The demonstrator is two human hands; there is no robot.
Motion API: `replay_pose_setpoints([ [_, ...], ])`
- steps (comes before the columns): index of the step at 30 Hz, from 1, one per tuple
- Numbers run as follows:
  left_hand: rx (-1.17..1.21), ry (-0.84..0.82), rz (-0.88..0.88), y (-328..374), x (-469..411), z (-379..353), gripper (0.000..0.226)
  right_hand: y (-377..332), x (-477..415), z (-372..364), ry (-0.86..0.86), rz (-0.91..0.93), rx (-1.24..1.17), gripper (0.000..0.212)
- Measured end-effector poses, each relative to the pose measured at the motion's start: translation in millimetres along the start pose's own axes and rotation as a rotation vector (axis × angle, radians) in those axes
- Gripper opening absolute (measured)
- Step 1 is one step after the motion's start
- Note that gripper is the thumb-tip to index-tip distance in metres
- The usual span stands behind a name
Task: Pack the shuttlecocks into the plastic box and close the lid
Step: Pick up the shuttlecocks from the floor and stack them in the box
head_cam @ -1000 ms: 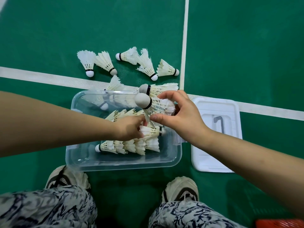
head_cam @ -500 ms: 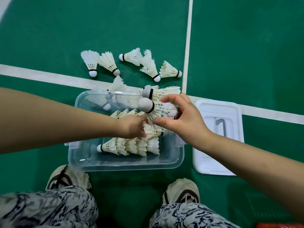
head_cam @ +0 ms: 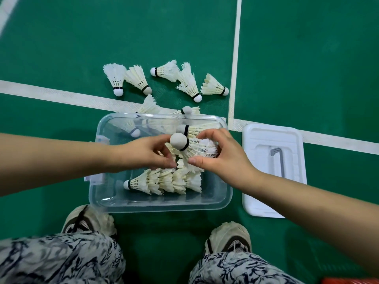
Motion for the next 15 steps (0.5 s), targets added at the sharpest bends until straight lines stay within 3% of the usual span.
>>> replay_pose_setpoints([
  [2,0.051,-0.046,-0.003,-1.1,8.5,-10.5,0.035,0.1,0.8,-6.5,-0.025,-0.01,0.021,0.046],
  [5,0.119,-0.077,0.013,-6.6,15.4,-18.7,0.05,-0.8,1.7,-18.4,-0.076,-0.019,0.091,0.049],
  [9,0.239,-0.036,0.039,-12.0,18.6,-15.7,0.052,-2.7,6.7,-35.6,-0.209,-0.017,0.138,0.053],
  [13,0.263,0.087,0.059,-12.4,16.9,-5.1,0.014,-4.1,10.3,-47.4,-0.267,-0.01,0.15,0.051],
  [15,0.294,0.086,0.068,-15.0,16.7,-5.2,0.009,-4.1,8.7,-48.8,-0.241,-0.005,0.151,0.047],
])
Point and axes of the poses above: each hand's wrist, its own x-axis away from the middle knuckle, its own z-axis out of the back of the hand, y = z × x, the point moved 7 cm from there along -x, towards the middle knuckle, and after that the axes turned 5 degrees about -y, right-handed, at the moved point
